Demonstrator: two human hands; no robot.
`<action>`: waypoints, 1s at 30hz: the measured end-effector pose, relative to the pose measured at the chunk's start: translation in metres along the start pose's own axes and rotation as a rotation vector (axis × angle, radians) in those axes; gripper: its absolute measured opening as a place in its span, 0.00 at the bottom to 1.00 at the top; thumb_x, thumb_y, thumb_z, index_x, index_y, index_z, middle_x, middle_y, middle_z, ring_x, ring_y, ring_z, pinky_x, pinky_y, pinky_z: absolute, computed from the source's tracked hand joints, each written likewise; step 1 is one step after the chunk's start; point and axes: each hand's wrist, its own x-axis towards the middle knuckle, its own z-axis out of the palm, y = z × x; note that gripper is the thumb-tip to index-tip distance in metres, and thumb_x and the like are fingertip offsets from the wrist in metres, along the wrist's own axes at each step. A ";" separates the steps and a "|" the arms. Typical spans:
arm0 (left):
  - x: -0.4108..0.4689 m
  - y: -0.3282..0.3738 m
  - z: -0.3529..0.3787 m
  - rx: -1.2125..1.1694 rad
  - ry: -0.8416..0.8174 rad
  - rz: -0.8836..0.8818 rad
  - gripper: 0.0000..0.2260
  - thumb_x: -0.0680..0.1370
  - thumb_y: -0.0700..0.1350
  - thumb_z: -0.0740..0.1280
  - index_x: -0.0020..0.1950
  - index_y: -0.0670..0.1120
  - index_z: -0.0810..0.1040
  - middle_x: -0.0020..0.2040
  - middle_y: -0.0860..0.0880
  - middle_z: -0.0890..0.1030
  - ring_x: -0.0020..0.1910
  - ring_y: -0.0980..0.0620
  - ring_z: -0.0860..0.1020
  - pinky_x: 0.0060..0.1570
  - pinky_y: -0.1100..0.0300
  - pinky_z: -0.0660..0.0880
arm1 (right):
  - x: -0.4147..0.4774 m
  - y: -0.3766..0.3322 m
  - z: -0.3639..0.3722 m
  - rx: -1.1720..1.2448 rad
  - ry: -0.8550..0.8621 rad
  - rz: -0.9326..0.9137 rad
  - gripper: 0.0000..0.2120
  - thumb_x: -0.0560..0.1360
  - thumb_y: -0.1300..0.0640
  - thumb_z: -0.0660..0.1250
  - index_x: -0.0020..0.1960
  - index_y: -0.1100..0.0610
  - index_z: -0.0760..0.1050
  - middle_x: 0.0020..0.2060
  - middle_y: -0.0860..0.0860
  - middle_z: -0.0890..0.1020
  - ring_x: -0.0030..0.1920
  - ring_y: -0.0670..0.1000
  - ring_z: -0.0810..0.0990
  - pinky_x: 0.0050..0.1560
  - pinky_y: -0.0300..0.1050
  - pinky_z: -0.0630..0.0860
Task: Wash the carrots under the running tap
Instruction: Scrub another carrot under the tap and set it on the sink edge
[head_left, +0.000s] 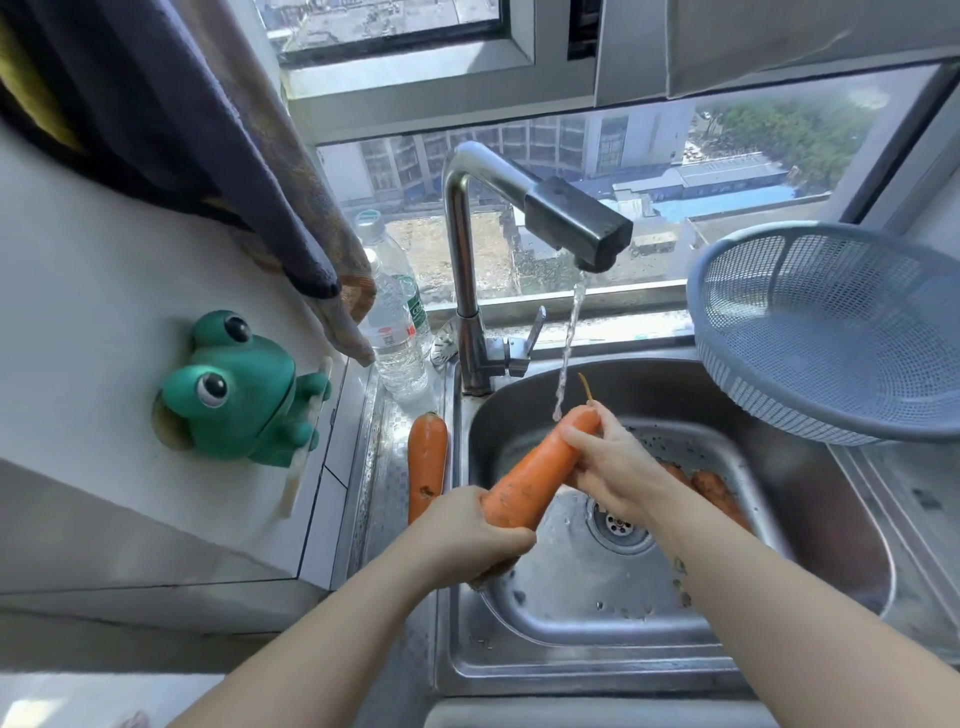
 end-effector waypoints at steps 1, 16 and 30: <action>-0.001 -0.002 -0.001 -0.012 0.001 -0.007 0.11 0.68 0.48 0.70 0.44 0.44 0.75 0.29 0.49 0.79 0.25 0.51 0.75 0.29 0.60 0.73 | -0.002 0.000 -0.001 0.015 -0.029 0.012 0.38 0.77 0.68 0.64 0.78 0.49 0.49 0.64 0.60 0.70 0.57 0.57 0.77 0.49 0.54 0.79; -0.003 0.000 0.002 0.094 0.058 0.013 0.14 0.67 0.50 0.70 0.48 0.46 0.74 0.35 0.49 0.81 0.29 0.53 0.77 0.34 0.56 0.79 | 0.004 0.009 0.011 0.059 0.042 -0.008 0.18 0.77 0.67 0.65 0.66 0.63 0.67 0.50 0.60 0.76 0.49 0.56 0.78 0.56 0.54 0.76; 0.013 0.011 -0.003 -0.670 -0.382 -0.118 0.22 0.74 0.58 0.69 0.56 0.42 0.75 0.40 0.44 0.81 0.33 0.51 0.79 0.38 0.60 0.76 | -0.015 0.000 0.022 0.522 -0.002 0.111 0.06 0.74 0.60 0.67 0.39 0.58 0.74 0.34 0.52 0.78 0.39 0.49 0.80 0.58 0.47 0.74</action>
